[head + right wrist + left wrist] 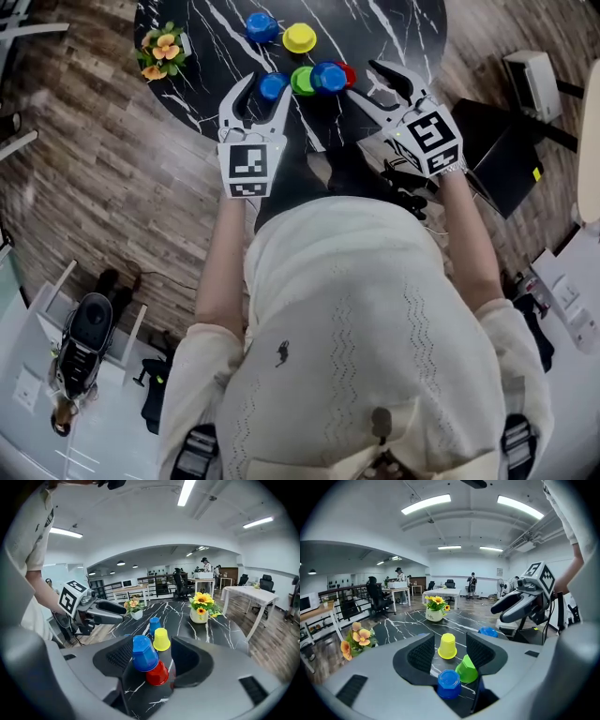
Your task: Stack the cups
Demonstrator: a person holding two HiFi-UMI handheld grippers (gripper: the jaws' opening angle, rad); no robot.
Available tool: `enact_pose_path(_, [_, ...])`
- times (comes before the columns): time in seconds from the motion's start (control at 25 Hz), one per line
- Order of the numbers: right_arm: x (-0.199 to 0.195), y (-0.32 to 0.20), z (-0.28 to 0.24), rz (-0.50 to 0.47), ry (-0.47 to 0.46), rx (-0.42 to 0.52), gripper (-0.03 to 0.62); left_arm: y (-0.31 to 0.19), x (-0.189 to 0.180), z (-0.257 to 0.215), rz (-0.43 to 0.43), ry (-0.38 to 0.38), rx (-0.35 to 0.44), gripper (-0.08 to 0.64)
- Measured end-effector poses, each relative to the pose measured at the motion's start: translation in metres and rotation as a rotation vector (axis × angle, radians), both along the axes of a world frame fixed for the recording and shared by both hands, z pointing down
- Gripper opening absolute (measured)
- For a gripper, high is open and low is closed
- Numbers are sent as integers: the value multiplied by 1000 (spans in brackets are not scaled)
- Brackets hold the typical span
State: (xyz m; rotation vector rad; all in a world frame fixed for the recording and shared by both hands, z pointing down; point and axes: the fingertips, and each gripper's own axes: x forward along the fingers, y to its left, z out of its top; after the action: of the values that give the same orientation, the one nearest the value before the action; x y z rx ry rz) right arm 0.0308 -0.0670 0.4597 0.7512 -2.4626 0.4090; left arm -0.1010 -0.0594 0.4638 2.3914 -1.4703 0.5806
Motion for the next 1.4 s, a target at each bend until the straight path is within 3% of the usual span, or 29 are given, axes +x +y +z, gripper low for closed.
enact_pose_path(0.32, [52, -23, -7, 133, 61, 23, 249, -42, 21, 43, 132, -88, -118, 238])
enact_pose_path(0.6, [82, -22, 1, 231, 102, 4, 245, -75, 36, 76, 191, -144, -216, 264])
enact_pose_path(0.88, [97, -16, 10, 305, 140, -12, 241, -90, 44, 105, 215, -175, -304, 265])
enact_pose_path(1.32, [112, -6, 15, 367, 175, -20, 236, -101, 48, 124, 193, -203, -351, 264])
enact_pose_path(1.4, [112, -4, 16, 369, 178, -20, 235, -103, 46, 123, 176, -214, -335, 229])
